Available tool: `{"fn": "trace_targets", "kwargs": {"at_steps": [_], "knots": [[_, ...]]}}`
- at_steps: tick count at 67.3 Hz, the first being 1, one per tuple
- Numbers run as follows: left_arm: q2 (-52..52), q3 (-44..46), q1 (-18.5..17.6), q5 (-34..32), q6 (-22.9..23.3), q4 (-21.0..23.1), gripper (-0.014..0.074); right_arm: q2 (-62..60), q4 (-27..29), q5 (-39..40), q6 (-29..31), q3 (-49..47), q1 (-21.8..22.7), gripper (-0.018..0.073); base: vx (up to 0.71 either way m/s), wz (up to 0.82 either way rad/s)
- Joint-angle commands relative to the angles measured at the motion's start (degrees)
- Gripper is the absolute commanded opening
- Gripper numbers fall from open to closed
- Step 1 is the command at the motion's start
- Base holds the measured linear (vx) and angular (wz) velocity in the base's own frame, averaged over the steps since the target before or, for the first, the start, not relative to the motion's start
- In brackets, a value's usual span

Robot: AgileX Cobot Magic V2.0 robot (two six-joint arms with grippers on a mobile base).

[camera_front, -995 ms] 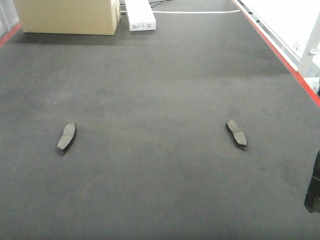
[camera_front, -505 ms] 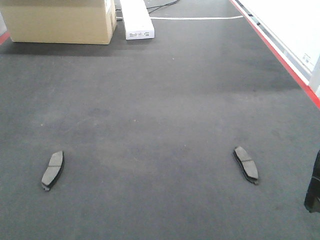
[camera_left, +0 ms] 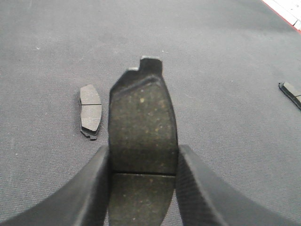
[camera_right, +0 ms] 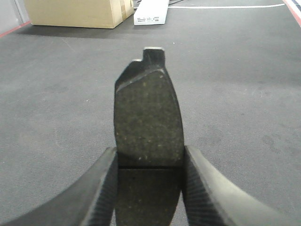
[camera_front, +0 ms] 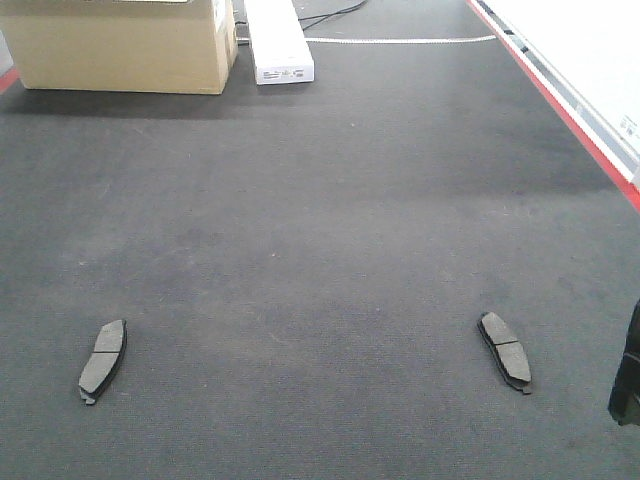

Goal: Move and align brake pads A on conveyor
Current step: 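Approach and stop in front of the black conveyor belt, then lower the left gripper and set its brake pad beside the placed pad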

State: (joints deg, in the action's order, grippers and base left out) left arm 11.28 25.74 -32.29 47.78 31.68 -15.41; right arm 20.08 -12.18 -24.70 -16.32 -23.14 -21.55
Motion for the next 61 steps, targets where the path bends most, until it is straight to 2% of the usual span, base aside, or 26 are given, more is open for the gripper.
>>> {"fn": "trace_targets", "kwargs": {"at_steps": [1,47,61], "knots": [[0.6,1.5,-0.2,-5.1,0.3,-1.0,-0.0006,0.3,-1.1,5.7,0.3,-1.8,0.2,-0.0007,0.00,0.00],[0.6,1.5,-0.2,-5.1,0.3,-1.0,-0.0006,0.3,-1.1,5.7,0.3,-1.8,0.2,-0.0007,0.00,0.00],[0.7,1.5,-0.2,-7.1,0.5,-0.9,-0.0006,0.3,-1.1,5.7,0.3,-1.8,0.2,-0.0007,0.00,0.00]]}}
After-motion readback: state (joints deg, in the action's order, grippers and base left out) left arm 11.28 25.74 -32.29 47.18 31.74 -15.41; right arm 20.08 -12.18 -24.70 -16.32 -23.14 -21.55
